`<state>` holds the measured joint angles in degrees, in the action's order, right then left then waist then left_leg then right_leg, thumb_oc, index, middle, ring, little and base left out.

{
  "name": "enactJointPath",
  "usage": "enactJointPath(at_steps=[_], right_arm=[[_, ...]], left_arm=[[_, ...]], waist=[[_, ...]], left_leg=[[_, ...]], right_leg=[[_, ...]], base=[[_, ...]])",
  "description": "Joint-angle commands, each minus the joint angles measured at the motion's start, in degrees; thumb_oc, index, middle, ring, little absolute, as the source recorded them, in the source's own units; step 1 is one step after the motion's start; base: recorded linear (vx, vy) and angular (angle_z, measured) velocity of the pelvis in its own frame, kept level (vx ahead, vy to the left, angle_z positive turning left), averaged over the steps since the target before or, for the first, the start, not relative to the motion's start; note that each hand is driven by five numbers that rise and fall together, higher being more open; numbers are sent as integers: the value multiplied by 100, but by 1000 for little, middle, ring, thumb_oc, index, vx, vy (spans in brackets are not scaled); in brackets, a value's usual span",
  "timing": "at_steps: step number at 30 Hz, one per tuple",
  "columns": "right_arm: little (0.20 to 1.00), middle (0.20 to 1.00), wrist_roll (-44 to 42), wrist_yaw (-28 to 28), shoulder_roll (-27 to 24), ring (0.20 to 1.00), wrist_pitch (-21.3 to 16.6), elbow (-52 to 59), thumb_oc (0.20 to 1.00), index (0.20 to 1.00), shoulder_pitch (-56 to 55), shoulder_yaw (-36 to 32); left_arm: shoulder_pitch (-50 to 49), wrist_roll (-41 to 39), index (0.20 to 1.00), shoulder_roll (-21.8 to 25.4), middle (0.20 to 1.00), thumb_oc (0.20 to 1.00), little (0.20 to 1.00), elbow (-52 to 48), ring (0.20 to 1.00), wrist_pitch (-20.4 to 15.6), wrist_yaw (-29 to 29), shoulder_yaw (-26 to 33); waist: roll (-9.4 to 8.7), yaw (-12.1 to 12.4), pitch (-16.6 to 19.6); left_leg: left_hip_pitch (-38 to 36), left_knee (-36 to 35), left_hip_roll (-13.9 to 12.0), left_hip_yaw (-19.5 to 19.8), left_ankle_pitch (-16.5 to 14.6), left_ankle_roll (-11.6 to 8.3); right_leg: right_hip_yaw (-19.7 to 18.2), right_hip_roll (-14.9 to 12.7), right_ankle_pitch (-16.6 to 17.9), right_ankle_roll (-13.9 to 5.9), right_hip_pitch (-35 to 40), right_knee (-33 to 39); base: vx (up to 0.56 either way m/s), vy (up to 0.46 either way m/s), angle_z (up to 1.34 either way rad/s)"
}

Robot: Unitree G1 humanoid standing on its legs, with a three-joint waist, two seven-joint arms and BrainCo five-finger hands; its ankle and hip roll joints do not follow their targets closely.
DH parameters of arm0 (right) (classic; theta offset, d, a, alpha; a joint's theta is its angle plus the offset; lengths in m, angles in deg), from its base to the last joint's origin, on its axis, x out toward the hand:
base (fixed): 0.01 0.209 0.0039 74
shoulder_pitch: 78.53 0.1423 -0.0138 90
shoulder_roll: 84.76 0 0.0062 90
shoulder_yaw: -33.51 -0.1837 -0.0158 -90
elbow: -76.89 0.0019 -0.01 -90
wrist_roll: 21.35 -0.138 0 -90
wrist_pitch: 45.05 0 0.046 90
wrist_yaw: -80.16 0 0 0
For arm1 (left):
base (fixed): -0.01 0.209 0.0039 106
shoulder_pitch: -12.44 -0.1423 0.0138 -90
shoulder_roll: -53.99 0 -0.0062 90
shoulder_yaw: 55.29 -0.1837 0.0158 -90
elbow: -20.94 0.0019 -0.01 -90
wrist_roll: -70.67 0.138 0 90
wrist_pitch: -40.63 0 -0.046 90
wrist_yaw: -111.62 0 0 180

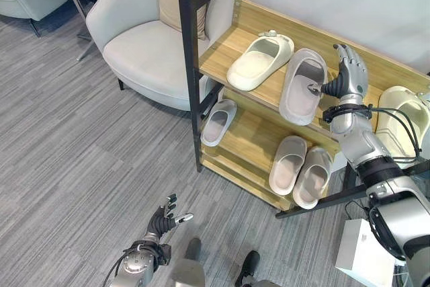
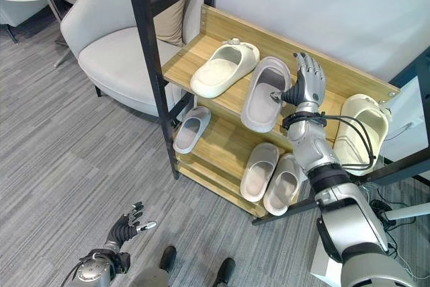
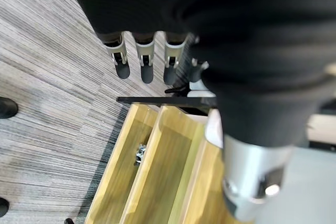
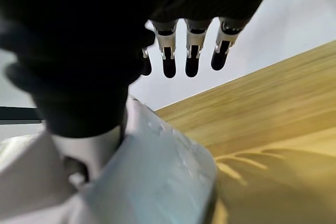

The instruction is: Arrange the slippers neatly on the shoe rack.

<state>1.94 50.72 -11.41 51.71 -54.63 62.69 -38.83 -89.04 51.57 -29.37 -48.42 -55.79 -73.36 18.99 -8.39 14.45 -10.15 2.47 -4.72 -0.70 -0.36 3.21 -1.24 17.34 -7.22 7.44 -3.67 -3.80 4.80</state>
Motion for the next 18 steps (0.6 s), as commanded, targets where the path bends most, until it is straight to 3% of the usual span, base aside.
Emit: enactJointPath(at_steps=[1,8,11,12,14,16,18], right_arm=[[200,200,-306,-304,-583,200,-54,-153,200,200,836,323],[200,200,-562,-475,-609,200,-152,-74,200,200,771,205],[200,200,-535,-665,-384,200,-230,912,200,200,158,-242],[200,200,-401,-792,-103,200,-361,1990,200,200,-595,-669],[200,200,-259,-848,135,200,-500,2948,200,200,-1379,-1103],[200,200,-80,-680,561,200,-752,4377,200,200,-2537,-1572],[200,200,-13,-571,667,200,-803,4843,200,200,-2997,-1706]], left_arm=[[285,-60,1000,152,1000,1000,1000,-210,1000,-315,-59,-206],[381,-119,1000,87,1000,1000,1000,-108,1000,-314,-103,-228],[415,-45,1000,-16,1000,1000,1000,-44,1000,-281,-166,-162],[440,46,1000,-146,1000,1000,1000,-51,1000,-236,-215,-36],[439,149,1000,-198,1000,1000,1000,-127,1000,-232,-241,98],[391,346,1000,-267,1000,1000,1000,-240,1000,-163,-280,254],[340,422,1000,-270,1000,1000,1000,-280,1000,-131,-298,287]], waist=[[-28,231,-161],[34,231,-146],[97,154,-122],[185,32,-135],[244,-80,-127],[310,-296,-102],[328,-386,-63]], left_leg=[[212,170,24,318,-502,52],[284,198,72,411,-507,60],[237,189,69,393,-531,71],[191,181,68,352,-551,84],[147,167,55,314,-558,88],[54,118,16,202,-556,84],[-1,85,2,158,-548,82]], right_leg=[[132,-407,-633,-664,709,20],[256,-437,-634,-662,726,20],[233,-437,-651,-641,732,20],[182,-430,-681,-619,727,17],[131,-429,-706,-606,722,17],[53,-415,-743,-591,707,18],[11,-404,-759,-585,715,20]], base=[[-7,12,10],[10,9,13],[0,0,0],[0,0,0],[0,1,7],[-6,-10,-4],[-8,-18,-12]])
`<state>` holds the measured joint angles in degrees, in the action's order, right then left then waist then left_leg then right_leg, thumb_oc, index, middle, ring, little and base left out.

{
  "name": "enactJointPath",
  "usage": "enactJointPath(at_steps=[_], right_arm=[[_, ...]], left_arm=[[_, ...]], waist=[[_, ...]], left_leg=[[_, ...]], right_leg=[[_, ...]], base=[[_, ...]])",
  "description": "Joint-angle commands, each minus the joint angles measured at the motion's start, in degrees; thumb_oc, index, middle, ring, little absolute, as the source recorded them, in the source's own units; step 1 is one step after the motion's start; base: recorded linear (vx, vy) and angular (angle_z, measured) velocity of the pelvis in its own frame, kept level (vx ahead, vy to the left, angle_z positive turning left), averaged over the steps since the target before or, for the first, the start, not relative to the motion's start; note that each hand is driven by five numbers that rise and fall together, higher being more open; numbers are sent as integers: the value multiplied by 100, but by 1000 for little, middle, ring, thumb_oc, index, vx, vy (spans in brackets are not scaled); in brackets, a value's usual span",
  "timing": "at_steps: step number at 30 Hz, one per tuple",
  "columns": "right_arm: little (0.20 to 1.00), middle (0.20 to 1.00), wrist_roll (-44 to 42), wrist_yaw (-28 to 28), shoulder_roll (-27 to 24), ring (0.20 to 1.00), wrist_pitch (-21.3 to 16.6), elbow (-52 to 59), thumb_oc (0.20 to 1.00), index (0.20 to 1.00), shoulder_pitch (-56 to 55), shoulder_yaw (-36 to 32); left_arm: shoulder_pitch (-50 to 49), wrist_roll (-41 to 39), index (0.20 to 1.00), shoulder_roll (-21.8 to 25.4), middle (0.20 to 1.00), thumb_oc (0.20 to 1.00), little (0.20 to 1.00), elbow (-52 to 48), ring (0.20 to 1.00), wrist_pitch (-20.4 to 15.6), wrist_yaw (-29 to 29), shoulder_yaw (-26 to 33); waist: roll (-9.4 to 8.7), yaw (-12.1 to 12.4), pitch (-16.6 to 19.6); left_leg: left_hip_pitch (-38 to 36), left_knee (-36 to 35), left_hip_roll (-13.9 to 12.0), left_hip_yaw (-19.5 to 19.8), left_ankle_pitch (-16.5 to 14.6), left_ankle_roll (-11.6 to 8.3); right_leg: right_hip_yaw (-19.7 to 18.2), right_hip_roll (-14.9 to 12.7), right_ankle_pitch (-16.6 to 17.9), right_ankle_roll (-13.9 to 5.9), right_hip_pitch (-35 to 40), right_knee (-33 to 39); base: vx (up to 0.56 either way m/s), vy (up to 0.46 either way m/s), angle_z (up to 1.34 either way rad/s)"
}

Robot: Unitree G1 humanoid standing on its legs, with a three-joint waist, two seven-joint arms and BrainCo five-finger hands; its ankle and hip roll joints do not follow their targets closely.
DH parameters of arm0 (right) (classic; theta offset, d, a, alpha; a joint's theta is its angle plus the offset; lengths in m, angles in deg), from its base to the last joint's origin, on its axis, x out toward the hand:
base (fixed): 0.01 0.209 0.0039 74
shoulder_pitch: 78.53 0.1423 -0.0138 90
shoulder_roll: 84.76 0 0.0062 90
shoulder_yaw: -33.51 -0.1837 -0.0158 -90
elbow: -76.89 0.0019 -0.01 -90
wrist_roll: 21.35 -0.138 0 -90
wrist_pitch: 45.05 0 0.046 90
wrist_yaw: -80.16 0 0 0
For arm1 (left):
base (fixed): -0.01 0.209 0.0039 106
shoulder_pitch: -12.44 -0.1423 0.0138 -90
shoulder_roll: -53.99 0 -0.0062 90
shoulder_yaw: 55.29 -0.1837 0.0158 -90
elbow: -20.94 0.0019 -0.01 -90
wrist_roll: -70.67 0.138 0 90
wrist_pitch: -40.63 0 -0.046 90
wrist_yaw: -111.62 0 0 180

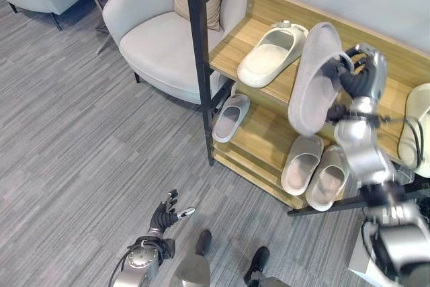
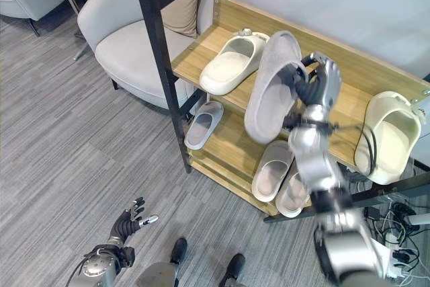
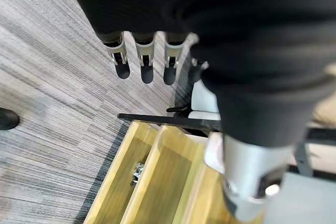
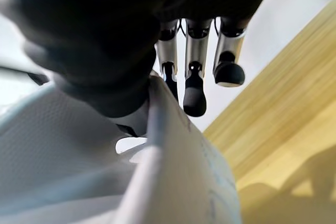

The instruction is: Arrange the slippers neatly on the shoe rack.

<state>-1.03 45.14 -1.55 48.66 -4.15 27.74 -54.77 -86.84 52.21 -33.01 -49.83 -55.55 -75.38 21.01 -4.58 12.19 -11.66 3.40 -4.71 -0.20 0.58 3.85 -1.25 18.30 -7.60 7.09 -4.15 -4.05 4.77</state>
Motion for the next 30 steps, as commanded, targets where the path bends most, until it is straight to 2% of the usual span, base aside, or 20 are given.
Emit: enactJointPath(at_steps=[1,6,8,10,11,15,16,17,21,23,25,26,27,28,29,30], right_arm=[[200,200,271,83,-185,200,-612,159,200,200,190,-144],[200,200,-176,700,110,200,-1216,1232,200,200,-1065,168],[200,200,-690,1178,134,200,-1600,1590,200,200,-1464,806],[200,200,-884,1425,79,200,-1706,1608,200,200,-1479,1200],[200,200,-1024,1663,30,200,-1758,1533,200,200,-1407,1628],[200,200,-1156,2196,-15,200,-1772,1058,200,200,-1010,2683],[200,200,-465,2151,-13,200,-1551,144,200,200,-724,3044],[200,200,-161,2035,-6,200,-1449,-227,200,200,-688,3044],[200,200,378,1715,-23,200,-1270,-877,200,200,-534,2941],[200,200,711,1372,-78,200,-1077,-1378,200,200,-207,2797],[200,200,981,852,-124,200,-751,-2035,200,200,485,2589],[200,200,982,835,-114,200,-760,-2073,200,200,528,2588],[200,200,995,545,-132,200,-614,-2439,200,200,981,2472],[200,200,995,545,-131,200,-615,-2440,200,200,981,2472],[200,200,1011,281,-231,200,-465,-2722,200,200,1406,2332],[200,200,1010,281,-231,200,-465,-2723,200,200,1407,2332]], left_arm=[[92,419,1000,77,1000,1000,1000,-192,1000,-143,-120,95],[-126,554,1000,8,1000,1000,1000,-397,1000,-124,-141,42],[-171,546,1000,26,1000,1000,1000,-425,1000,-190,-207,-113],[-164,509,1000,22,1000,1000,1000,-392,1000,-250,-229,-192],[-115,462,1000,31,1000,1000,1000,-361,1000,-308,-247,-272],[-61,438,1000,5,1000,1000,1000,-145,1000,-415,-292,-432],[-103,433,1000,-24,1000,1000,1000,-53,1000,-434,-304,-442],[-132,410,1000,-40,1000,1000,1000,-64,1000,-431,-296,-453],[-138,369,1000,5,1000,1000,1000,-139,1000,-440,-280,-461],[-31,292,1000,124,1000,1000,1000,-287,1000,-466,-316,-509],[314,150,1000,354,1000,1000,1000,-591,1000,-572,-394,-701],[343,144,1000,358,1000,1000,1000,-589,1000,-568,-395,-697],[600,-9,1000,430,1000,1000,1000,-773,1000,-661,-439,-795],[600,-9,1000,430,1000,1000,1000,-773,1000,-661,-439,-794],[841,-123,1000,486,1000,1000,1000,-959,1000,-728,-484,-898],[841,-124,1000,486,1000,1000,1000,-959,1000,-728,-484,-898]], waist=[[-35,-247,102],[86,-639,177],[180,-814,190],[220,-847,201],[244,-839,213],[290,-700,236],[288,-563,218],[287,-516,199],[275,-414,87],[300,-317,-209],[455,-194,-765],[439,-197,-741],[547,-133,-907],[545,-133,-901],[628,-85,-935],[626,-85,-929]], left_leg=[[-128,60,-63,28,-605,81],[-261,11,-168,-155,-583,41],[-320,-4,-251,-244,-546,0],[-343,-15,-283,-269,-520,-29],[-344,-24,-312,-264,-482,-58],[-299,-29,-366,-113,-400,-126],[-300,-29,-370,14,-386,-153],[-299,-29,-369,67,-386,-158],[-242,17,-373,178,-374,-150],[31,237,-384,305,-357,-134],[853,1004,-331,526,-379,-137],[977,1141,-317,536,-457,-140],[1527,1619,-203,672,-508,-149],[1537,1624,-202,672,-510,-148],[1970,1979,-129,773,-570,-156],[1979,1984,-128,773,-572,-156]], right_leg=[[-124,-359,-734,-533,743,23],[-260,-311,-778,-524,739,23],[-324,-266,-814,-500,743,23],[-336,-241,-831,-481,756,23],[-335,-211,-851,-456,766,23],[-203,-143,-920,-363,832,23],[-63,-120,-962,-328,913,23],[-18,-112,-971,-319,935,23],[74,-103,-991,-300,924,-52],[159,-164,-1120,-270,594,-514],[266,-369,-1273,-200,-133,-1376],[256,-402,-1364,-198,-256,-1526],[286,-542,-1470,-169,-725,-2070],[286,-543,-1472,-169,-735,-2075],[309,-631,-1624,-157,-1110,-2519],[308,-632,-1626,-157,-1119,-2524]], base=[[-16,-31,-36],[-27,-41,-40],[-65,-75,-25],[-55,-58,-26],[-58,-76,-8],[-30,-66,29],[6,-52,60],[15,-40,52],[-25,-21,18],[-230,-31,24],[-408,-6,26],[-393,39,52],[-165,31,58],[-247,81,52],[-82,49,34],[-114,81,26]])
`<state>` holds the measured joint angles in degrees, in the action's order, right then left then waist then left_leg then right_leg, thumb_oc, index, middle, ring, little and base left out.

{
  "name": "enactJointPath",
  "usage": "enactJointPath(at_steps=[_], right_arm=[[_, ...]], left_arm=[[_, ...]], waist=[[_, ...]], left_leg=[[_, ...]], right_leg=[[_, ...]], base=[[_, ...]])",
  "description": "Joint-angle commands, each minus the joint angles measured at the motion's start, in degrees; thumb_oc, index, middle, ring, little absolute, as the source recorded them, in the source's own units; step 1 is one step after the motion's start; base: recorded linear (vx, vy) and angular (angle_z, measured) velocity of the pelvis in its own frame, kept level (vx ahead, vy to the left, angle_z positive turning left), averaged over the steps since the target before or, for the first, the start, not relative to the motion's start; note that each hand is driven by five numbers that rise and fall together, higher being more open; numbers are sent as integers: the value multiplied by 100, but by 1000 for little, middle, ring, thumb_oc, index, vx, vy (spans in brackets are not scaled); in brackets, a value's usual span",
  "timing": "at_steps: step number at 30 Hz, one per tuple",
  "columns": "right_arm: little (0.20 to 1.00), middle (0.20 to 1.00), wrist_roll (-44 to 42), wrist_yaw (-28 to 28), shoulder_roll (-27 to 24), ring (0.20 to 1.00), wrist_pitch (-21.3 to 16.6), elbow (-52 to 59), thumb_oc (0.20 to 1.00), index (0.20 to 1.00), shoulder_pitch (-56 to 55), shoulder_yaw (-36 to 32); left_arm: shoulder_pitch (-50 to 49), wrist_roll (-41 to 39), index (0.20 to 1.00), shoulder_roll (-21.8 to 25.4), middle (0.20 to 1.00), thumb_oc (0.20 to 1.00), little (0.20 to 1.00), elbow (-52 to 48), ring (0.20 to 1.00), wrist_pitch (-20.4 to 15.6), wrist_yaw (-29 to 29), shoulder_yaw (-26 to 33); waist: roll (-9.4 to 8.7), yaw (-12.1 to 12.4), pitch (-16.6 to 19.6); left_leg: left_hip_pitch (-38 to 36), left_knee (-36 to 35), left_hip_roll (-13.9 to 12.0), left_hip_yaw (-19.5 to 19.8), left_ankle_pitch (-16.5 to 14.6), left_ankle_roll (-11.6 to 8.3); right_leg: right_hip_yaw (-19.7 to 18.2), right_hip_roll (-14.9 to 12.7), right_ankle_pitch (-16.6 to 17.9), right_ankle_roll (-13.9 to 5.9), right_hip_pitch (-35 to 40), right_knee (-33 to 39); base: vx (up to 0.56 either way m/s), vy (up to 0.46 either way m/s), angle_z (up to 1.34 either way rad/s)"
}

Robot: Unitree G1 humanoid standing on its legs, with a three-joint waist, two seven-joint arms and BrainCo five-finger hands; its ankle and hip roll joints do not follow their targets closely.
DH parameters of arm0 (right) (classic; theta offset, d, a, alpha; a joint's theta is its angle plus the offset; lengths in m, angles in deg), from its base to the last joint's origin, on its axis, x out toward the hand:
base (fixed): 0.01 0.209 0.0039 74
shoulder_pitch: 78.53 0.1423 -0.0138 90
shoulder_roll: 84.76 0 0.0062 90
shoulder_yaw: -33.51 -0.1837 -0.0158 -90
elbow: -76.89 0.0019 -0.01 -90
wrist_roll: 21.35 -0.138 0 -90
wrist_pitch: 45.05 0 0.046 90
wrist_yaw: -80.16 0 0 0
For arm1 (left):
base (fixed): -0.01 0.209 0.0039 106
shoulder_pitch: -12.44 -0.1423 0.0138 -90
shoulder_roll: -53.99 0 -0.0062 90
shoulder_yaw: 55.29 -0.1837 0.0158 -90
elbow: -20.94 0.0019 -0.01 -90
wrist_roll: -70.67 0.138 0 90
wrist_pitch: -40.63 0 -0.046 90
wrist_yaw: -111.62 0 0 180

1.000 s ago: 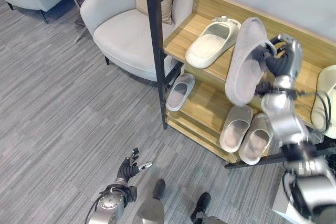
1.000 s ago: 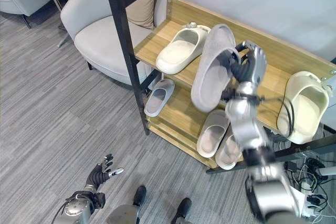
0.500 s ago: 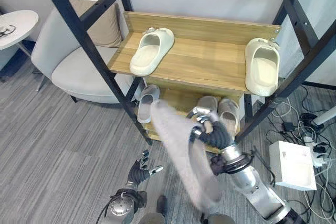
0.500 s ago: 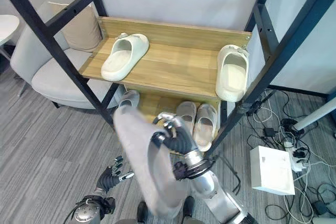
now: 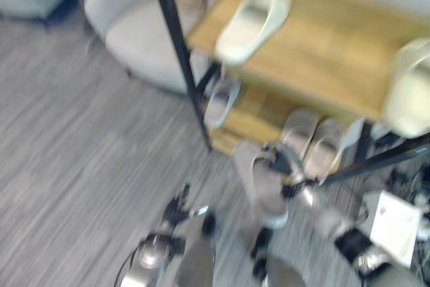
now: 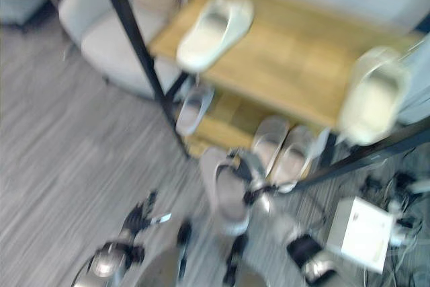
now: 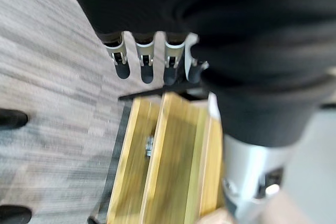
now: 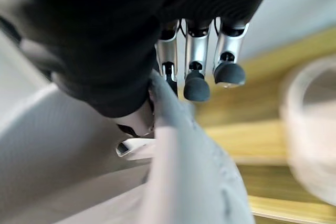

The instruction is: Arrange the slippers neatly on the shoe rack.

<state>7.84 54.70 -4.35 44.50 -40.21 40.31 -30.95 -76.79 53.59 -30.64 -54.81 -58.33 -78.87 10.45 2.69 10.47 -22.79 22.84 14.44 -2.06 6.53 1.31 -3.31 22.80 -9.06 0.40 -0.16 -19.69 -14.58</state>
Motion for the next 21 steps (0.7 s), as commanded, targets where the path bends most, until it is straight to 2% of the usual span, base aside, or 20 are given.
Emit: enactJointPath(at_steps=[1,2,5,8,17,21], right_arm=[[200,200,156,-825,-37,200,12,738,200,200,394,-122],[200,200,210,-1050,-216,200,164,466,200,200,762,-221],[200,200,259,-1291,-466,200,304,106,200,200,1260,-328],[200,200,63,-1733,-1090,200,563,-844,200,200,2328,-469],[200,200,-316,-1918,-1785,200,727,-1894,200,200,3321,-102],[200,200,-450,-2006,-1925,200,775,-2196,200,200,3637,1]], left_arm=[[-55,-299,1000,271,1000,1000,1000,-586,1000,-489,-153,96],[77,-343,1000,300,1000,1000,1000,-709,1000,-540,-174,41],[299,-342,1000,328,1000,1000,1000,-830,1000,-614,-195,-40],[587,-360,1000,450,1000,1000,1000,-1218,1000,-749,-107,-299],[540,-428,1000,679,1000,1000,1000,-1681,1000,-804,160,-578],[639,-391,1000,686,1000,1000,1000,-1804,1000,-846,138,-665]], waist=[[-57,128,174],[-40,165,156],[-19,216,98],[26,360,12],[-21,536,-85],[-22,561,-108]], left_leg=[[236,261,81,222,-362,50],[443,546,93,279,-576,22],[802,875,148,336,-685,21],[1664,1394,329,568,-773,36],[2344,1479,471,674,-768,43],[2582,1507,514,684,-785,45]], right_leg=[[-143,-539,-1072,-541,254,-846],[-187,-608,-1383,-557,98,-1211],[-184,-733,-1595,-543,-244,-1688],[-77,-987,-1941,-487,-983,-2464],[-2,-1091,-2056,-488,-1576,-2623],[3,-1161,-2067,-517,-1818,-2674]], base=[[12,31,22],[-19,46,24],[-54,35,26],[-87,27,40],[25,6,18],[49,7,4]])
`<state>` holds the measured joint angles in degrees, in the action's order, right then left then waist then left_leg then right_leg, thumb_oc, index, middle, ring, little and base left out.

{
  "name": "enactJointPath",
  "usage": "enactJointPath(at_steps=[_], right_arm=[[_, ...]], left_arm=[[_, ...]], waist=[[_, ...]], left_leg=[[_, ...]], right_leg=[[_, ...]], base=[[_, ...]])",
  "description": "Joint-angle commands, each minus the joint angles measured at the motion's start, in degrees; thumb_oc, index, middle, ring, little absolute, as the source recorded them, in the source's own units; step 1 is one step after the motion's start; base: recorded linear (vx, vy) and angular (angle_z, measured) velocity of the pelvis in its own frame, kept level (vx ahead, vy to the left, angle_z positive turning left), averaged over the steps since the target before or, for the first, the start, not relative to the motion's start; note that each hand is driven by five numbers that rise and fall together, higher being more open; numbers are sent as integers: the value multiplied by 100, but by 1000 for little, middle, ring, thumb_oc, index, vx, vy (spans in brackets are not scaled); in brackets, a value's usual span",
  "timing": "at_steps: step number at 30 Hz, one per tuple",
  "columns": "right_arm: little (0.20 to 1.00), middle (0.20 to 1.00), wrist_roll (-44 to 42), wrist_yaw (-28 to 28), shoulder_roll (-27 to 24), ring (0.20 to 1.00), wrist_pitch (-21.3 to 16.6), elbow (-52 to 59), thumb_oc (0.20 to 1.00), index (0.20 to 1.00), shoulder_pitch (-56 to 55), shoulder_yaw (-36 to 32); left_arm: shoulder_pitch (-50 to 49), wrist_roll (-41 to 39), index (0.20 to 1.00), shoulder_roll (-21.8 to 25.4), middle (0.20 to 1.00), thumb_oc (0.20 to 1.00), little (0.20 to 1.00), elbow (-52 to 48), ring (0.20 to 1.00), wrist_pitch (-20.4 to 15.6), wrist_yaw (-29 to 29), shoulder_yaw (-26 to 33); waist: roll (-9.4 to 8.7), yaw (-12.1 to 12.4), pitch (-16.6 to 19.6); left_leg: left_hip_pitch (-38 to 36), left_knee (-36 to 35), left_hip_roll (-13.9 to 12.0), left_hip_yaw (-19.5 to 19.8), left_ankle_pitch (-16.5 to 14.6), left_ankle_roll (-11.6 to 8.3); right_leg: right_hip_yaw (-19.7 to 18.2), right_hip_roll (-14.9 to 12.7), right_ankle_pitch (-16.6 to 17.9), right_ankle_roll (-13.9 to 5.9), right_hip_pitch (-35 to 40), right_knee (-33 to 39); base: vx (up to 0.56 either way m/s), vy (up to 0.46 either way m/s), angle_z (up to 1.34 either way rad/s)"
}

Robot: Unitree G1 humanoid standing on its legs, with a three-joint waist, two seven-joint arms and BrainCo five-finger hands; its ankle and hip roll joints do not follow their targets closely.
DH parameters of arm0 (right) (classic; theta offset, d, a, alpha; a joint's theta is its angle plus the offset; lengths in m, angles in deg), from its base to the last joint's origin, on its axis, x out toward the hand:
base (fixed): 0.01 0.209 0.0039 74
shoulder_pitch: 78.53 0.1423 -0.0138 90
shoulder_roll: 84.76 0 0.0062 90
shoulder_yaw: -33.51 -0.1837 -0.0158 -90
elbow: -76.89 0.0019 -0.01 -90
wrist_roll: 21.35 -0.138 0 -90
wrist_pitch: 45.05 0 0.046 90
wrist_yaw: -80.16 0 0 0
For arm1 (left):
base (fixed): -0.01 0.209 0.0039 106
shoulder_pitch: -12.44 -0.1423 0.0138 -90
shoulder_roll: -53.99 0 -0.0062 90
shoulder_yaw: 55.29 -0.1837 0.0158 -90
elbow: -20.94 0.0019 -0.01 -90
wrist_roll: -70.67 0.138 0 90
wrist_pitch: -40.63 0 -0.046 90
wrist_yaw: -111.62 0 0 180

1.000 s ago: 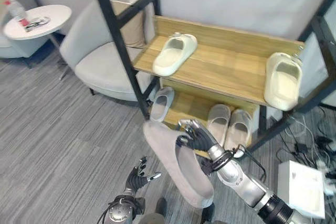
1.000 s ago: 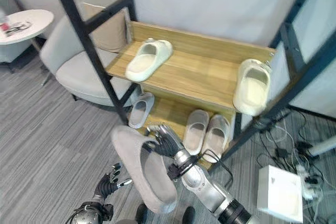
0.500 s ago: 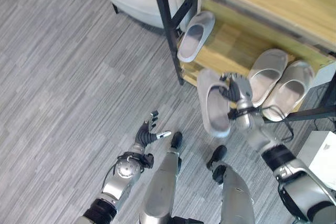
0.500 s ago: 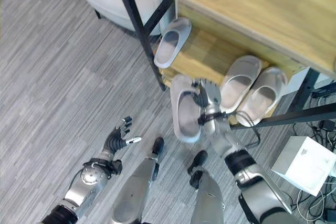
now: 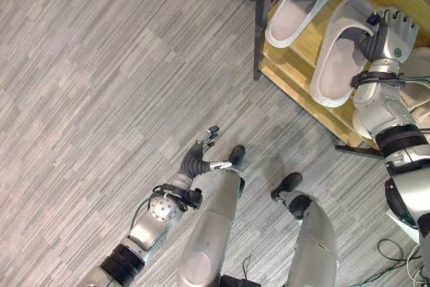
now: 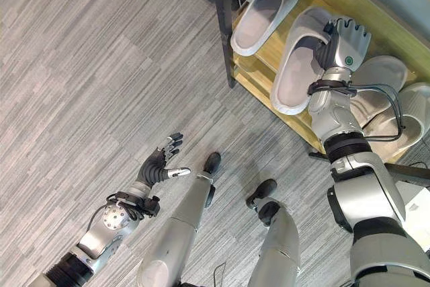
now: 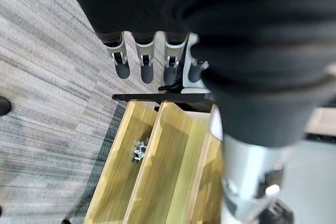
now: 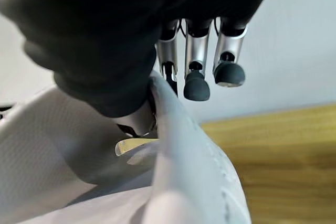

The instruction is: Arrange the slippers neatly on the shoe rack.

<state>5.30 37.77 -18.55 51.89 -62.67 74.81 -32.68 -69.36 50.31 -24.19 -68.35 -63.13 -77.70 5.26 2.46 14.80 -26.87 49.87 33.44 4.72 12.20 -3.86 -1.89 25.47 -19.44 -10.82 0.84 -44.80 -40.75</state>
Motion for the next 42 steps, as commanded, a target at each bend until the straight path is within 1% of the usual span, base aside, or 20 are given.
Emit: enactJointPath(at_steps=[1,3,4,5,9,12,14,17,19,20,21,22,24,25,28,33,39,40,41,42], right_arm=[[200,200,-267,-371,-533,200,36,-64,200,200,260,174],[200,200,-489,-481,-568,200,11,-343,200,200,389,208],[410,410,-543,-518,-564,410,8,-388,410,410,421,236],[1000,1000,-581,-524,-574,1000,-3,-428,1000,1000,451,268],[1000,1000,-866,-514,-407,1000,-79,-594,1000,1000,588,269],[1000,1000,-1299,-482,-257,1000,-304,-664,1000,1000,615,181],[1000,1000,-1396,-471,-201,1000,-343,-625,1000,1000,578,139],[1000,1000,-1648,-525,98,1000,-445,-215,1000,1000,363,-83],[1000,1000,-1759,-588,405,1000,-504,339,1000,1000,75,-418],[1000,1000,-1984,-600,614,1000,-635,540,1000,1000,-76,-669],[1000,1000,-1981,-598,619,1000,-629,565,1000,1000,-104,-691],[1000,1000,-2476,-588,1004,1000,-907,844,1000,1000,-444,-1025],[1000,1000,-2567,-561,1129,1000,-964,964,1000,1000,-617,-1129],[1000,1000,-2688,-471,1315,1000,-1045,1047,1000,1000,-843,-1217],[1000,1000,-2798,-409,1425,1000,-1059,976,1000,1000,-965,-1251],[1000,1000,-3039,-290,1507,1000,-1043,406,1000,1000,-835,-1183],[1000,1000,-4019,-38,1668,1000,-1263,-466,1000,1000,-507,-1221],[1000,1000,-4254,33,1681,1000,-1320,-574,1000,1000,-467,-1245],[1000,1000,-4982,264,1773,1000,-1518,-790,1000,1000,-416,-1354],[1000,1000,-4999,278,1769,1000,-1530,-807,1000,1000,-410,-1353]], left_arm=[[-77,-52,1000,23,1000,1000,1000,-447,1000,-372,-4,-168],[-30,-63,1000,-21,1000,1000,1000,-449,1000,-382,-47,-232],[-9,-83,1000,-37,1000,1000,1000,-452,1000,-383,-63,-243],[12,-97,1000,-53,1000,1000,1000,-439,1000,-388,-69,-251],[110,-141,1000,-87,1000,1000,1000,-364,1000,-398,-74,-307],[201,-153,1000,-80,1000,1000,1000,-237,1000,-386,-64,-399],[222,-172,1000,-86,1000,1000,1000,-203,1000,-384,-62,-407],[286,-190,1000,-113,1000,1000,1000,-104,1000,-338,-87,-395],[320,-170,1000,-133,1000,1000,1000,-7,1000,-303,-106,-349],[363,-167,1000,-144,1000,1000,1000,46,1000,-279,-111,-325],[360,-169,1000,-130,1000,1000,1000,48,1000,-280,-110,-331],[364,-165,1000,-155,1000,1000,1000,143,1000,-244,-100,-301],[354,-162,1000,-149,1000,1000,1000,180,1000,-227,-95,-282],[362,-141,1000,-159,1000,1000,1000,241,1000,-193,-95,-240],[348,-111,1000,-174,1000,1000,1000,313,1000,-182,-140,-209],[337,-111,1000,-198,1000,1000,1000,427,1000,-169,-242,-179],[354,-56,1000,-181,1000,1000,1000,550,1000,-131,-250,-303],[354,-52,1000,-167,1000,1000,1000,559,1000,-126,-245,-316],[334,-58,1000,-152,1000,1000,1000,590,1000,-106,-217,-340],[334,-60,1000,-148,1000,1000,1000,589,1000,-106,-216,-341]], waist=[[2,138,303],[25,179,317],[40,192,317],[44,206,326],[66,229,357],[64,213,379],[56,201,370],[26,126,348],[24,41,295],[44,-9,273],[37,-3,265],[59,-68,236],[51,-88,227],[49,-135,211],[31,-152,200],[26,-172,161],[28,-126,132],[26,-109,127],[29,-61,111],[27,-62,111]], left_leg=[[-66,-388,-144,109,-271,-95],[22,-403,-116,77,-277,-89],[30,-420,-110,60,-277,-90],[29,-439,-102,53,-276,-88],[-39,-555,-97,19,-282,-63],[-184,-630,-97,-14,-296,-54],[-258,-667,-109,-24,-294,-52],[-482,-734,-142,-63,-317,-46],[-654,-752,-186,-104,-339,-34],[-724,-746,-191,-104,-349,-29],[-743,-749,-192,-103,-350,-29],[-896,-785,-198,-120,-366,-16],[-959,-796,-202,-132,-376,-14],[-1012,-786,-198,-148,-393,-13],[-1049,-771,-203,-166,-409,-9],[-1035,-738,-207,-188,-409,-18],[-1025,-818,-207,-183,-376,-31],[-1018,-823,-206,-177,-377,-32],[-1010,-844,-204,-169,-372,-41],[-1010,-845,-203,-167,-372,-41]], right_leg=[[-257,-137,-942,-624,663,-53],[-266,-165,-920,-652,600,-29],[-261,-169,-906,-665,589,-17],[-263,-172,-890,-673,590,6],[-270,-157,-825,-694,636,141],[-311,-138,-805,-680,720,205],[-337,-116,-794,-675,764,230],[-406,-43,-758,-657,953,344],[-442,-2,-729,-639,1093,403],[-466,17,-716,-633,1164,428],[-464,19,-715,-634,1184,435],[-496,46,-690,-635,1314,488],[-501,54,-683,-635,1378,515],[-536,77,-677,-627,1436,549],[-545,79,-668,-618,1468,557],[-546,86,-627,-617,1457,565],[-482,104,-618,-625,1494,644],[-473,105,-622,-629,1499,651],[-436,103,-638,-639,1516,661],[-433,103,-640,-639,1518,662]], base=[[49,12,6],[58,16,7],[34,16,7],[28,21,6],[0,0,0],[5,3,-1],[0,0,0],[-19,16,-8],[-35,16,-31],[-29,3,-31],[-39,15,-18],[-17,13,-8],[-8,7,-2],[-11,9,-7],[-13,2,-10],[-6,-3,-4],[0,0,0],[42,-57,3],[34,-50,6],[36,-52,13]])
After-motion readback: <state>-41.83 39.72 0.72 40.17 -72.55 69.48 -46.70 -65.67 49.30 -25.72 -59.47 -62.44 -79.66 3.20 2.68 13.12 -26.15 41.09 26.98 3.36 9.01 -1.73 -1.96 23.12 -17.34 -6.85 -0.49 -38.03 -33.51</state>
